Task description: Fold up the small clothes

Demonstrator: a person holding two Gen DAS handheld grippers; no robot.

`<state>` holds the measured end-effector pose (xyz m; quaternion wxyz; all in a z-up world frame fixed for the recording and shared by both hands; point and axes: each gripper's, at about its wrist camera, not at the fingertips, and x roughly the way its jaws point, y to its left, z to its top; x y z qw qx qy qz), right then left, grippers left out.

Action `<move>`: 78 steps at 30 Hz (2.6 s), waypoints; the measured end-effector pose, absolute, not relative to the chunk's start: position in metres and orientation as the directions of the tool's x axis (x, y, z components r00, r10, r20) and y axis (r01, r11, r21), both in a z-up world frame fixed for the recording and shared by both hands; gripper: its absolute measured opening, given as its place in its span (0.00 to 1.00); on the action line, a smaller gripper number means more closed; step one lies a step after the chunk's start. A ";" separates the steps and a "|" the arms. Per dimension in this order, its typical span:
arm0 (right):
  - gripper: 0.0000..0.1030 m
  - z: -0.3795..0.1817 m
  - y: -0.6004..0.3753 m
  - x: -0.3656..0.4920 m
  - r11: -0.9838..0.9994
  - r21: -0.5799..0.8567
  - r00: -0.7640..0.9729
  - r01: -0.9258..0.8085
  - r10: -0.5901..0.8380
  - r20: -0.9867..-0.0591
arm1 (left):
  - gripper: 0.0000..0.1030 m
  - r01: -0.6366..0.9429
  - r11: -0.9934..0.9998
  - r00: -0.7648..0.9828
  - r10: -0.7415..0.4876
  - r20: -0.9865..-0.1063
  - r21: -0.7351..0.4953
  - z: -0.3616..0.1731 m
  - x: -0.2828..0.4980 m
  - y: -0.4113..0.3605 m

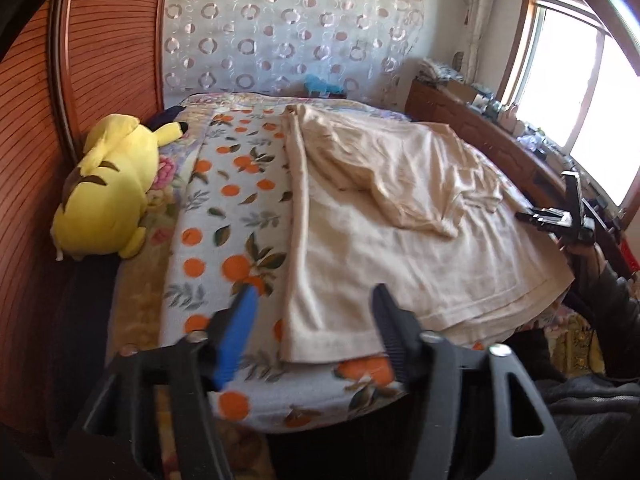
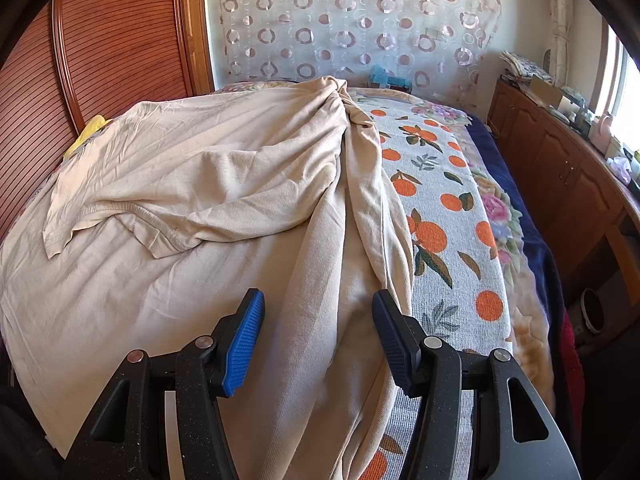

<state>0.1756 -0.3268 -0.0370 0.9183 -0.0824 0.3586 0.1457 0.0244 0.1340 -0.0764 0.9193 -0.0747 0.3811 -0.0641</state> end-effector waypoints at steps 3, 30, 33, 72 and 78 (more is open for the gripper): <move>0.56 -0.037 -0.327 0.176 0.944 -0.047 0.700 -0.328 0.210 -0.683 | 0.75 0.086 0.977 0.712 -0.196 -0.675 -0.194 -0.072 0.041 0.121; 0.55 -0.018 -0.259 0.211 0.916 0.109 0.580 -0.386 0.333 -0.743 | 0.61 0.158 0.965 0.590 -0.264 -0.763 -0.211 -0.108 0.168 0.034; 0.54 -0.021 -0.259 0.224 0.922 0.132 0.570 -0.364 0.332 -0.751 | 0.61 0.159 0.968 0.591 -0.250 -0.767 -0.194 -0.112 0.170 0.031; 0.03 0.018 -0.264 0.144 0.867 0.003 0.694 -0.498 0.400 -0.599 | 0.04 0.239 0.951 0.714 -0.309 -0.628 -0.196 -0.040 0.125 0.057; 0.03 0.024 -0.276 0.092 0.840 -0.009 0.671 -0.543 0.428 -0.606 | 0.04 0.260 0.945 0.725 -0.327 -0.605 -0.200 -0.029 0.091 0.068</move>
